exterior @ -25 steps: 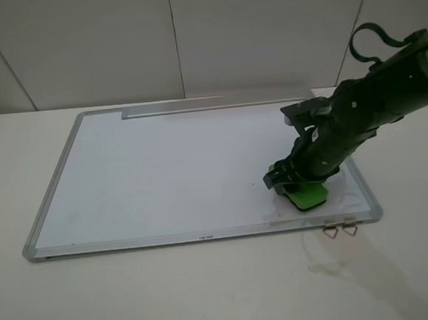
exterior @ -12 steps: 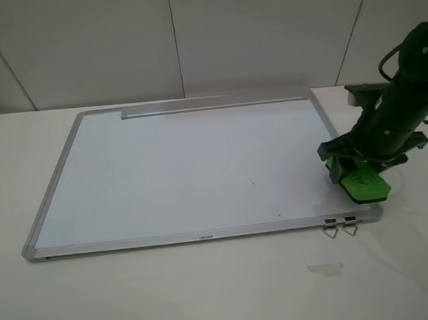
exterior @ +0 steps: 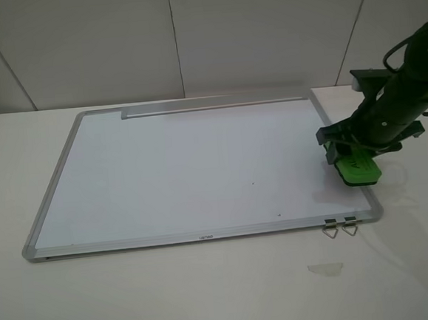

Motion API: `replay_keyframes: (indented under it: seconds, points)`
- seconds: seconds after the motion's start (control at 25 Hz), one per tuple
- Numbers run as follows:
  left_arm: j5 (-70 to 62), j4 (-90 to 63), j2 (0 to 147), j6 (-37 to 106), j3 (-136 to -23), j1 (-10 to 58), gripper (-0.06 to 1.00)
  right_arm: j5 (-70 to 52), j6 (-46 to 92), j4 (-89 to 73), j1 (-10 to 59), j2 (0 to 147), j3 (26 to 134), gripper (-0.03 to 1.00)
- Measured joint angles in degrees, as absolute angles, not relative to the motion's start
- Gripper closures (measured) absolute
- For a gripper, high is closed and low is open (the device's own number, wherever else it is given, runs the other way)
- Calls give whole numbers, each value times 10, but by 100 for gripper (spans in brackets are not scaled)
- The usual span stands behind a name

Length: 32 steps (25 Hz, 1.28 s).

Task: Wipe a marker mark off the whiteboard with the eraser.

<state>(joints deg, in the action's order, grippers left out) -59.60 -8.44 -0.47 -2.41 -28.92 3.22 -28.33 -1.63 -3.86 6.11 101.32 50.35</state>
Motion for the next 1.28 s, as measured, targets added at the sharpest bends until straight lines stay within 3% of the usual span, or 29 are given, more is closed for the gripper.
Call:
replay_keyframes:
  seconds: [0.44,0.64,0.8,0.96,1.28]
  points:
    - [-596,-84,-5,-24,-289,32,16,-281,-16,-53,61,1068,504,38]
    - [-596,-84,-5,-24,-289,32,16,-283,-16,-84,61,1067,504,19]
    - [-596,-84,-5,-24,-289,32,16,-295,-16,-89,61,1067,504,15]
    - [-596,-84,-5,-24,-289,32,16,-365,-13,-78,61,1059,538,15]
    - [-596,-84,-5,-24,-289,32,16,-636,-12,8,38,1048,716,14]
